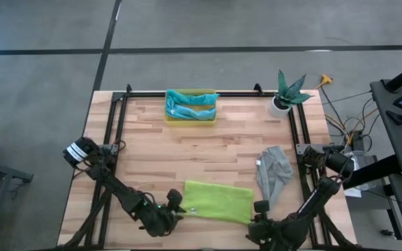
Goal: Roll microfiber towels into tight, uniform cylinder then place into a basket
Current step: Roll the green towel
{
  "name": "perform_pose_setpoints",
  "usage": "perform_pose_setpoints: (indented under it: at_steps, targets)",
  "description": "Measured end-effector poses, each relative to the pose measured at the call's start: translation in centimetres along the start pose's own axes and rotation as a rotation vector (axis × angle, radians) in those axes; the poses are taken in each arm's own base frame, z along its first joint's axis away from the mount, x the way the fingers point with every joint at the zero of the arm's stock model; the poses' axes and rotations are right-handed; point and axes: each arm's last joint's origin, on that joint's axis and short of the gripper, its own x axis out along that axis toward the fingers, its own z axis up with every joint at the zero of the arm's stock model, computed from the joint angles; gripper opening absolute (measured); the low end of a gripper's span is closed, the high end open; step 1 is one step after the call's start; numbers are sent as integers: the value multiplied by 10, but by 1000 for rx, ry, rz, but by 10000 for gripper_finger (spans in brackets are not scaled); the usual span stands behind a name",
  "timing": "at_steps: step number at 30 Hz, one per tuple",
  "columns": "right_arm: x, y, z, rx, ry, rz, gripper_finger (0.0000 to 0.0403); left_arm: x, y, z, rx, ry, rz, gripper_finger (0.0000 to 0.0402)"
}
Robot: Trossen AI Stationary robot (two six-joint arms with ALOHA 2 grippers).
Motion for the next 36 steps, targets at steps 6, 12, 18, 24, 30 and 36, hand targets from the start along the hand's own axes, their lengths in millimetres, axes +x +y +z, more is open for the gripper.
perform_pose_setpoints:
  at_steps: [6, 12, 18, 24, 30, 36]
  targets:
    - [4, 2, 12, -16, -54, 68, 75, 7, -8, -7, 160, 15, -10, 138]
    - [7, -3, 12, -24, -17, 63, 76, 11, -11, -8, 126, 21, -3, 165]
    - [15, -12, 15, -10, 24, 77, 77, 15, -4, -8, 124, 42, 46, 207]
    - [30, -13, 11, -16, 96, 99, 77, 29, 2, -12, 81, 64, 75, 228]
    - [30, -12, 12, -3, 104, 108, 77, 31, 2, -8, 40, 59, 53, 228]
    - [23, -10, 23, -80, 43, 98, 77, 31, 2, -6, 17, 42, 51, 228]
